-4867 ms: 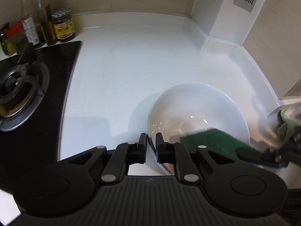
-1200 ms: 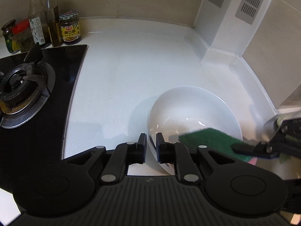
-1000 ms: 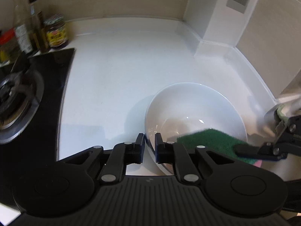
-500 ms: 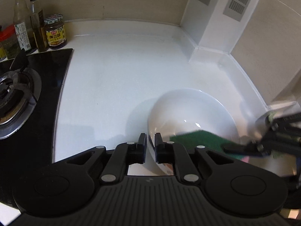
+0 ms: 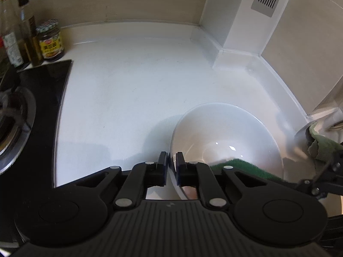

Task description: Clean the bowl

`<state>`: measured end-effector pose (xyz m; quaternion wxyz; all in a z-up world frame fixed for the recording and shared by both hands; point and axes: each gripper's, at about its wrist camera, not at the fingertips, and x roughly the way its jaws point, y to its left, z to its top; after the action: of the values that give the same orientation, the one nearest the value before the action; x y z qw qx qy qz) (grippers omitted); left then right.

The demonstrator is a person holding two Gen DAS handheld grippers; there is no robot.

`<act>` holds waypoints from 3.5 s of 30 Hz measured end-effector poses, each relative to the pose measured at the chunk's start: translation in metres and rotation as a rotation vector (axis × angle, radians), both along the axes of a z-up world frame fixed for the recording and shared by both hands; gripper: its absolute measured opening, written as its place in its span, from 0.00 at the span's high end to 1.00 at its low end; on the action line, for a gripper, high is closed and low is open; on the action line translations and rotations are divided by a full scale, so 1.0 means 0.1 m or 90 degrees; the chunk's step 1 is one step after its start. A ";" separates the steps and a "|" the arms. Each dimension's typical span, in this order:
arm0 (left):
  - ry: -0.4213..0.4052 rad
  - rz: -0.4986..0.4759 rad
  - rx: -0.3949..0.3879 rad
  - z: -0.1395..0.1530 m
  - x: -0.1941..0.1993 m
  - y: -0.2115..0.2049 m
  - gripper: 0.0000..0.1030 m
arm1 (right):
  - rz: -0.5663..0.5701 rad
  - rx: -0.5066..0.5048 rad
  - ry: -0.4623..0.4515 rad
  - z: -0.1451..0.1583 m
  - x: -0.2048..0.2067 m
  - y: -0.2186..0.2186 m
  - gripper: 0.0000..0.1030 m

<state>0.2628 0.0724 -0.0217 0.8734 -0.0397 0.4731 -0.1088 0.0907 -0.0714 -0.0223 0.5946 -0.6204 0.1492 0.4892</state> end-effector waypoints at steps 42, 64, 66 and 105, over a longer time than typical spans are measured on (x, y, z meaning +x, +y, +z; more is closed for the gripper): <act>0.026 0.054 0.042 0.00 -0.26 -0.15 0.89 | -0.006 0.008 0.003 0.07 0.04 -0.12 0.76; 0.018 0.077 0.061 0.00 -0.28 -0.21 0.88 | -0.009 0.003 -0.003 0.04 0.21 -0.26 0.75; 0.013 0.082 0.069 0.00 -0.30 -0.22 0.88 | -0.006 0.005 -0.002 0.07 0.21 -0.26 0.75; 0.021 0.067 0.065 -0.03 -0.34 -0.15 0.86 | 0.012 0.014 0.008 0.16 0.10 -0.06 0.76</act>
<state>0.2289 0.0578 -0.0252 0.8708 -0.0213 0.4897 -0.0378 0.1009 -0.0775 -0.0066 0.5958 -0.6121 0.1419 0.5001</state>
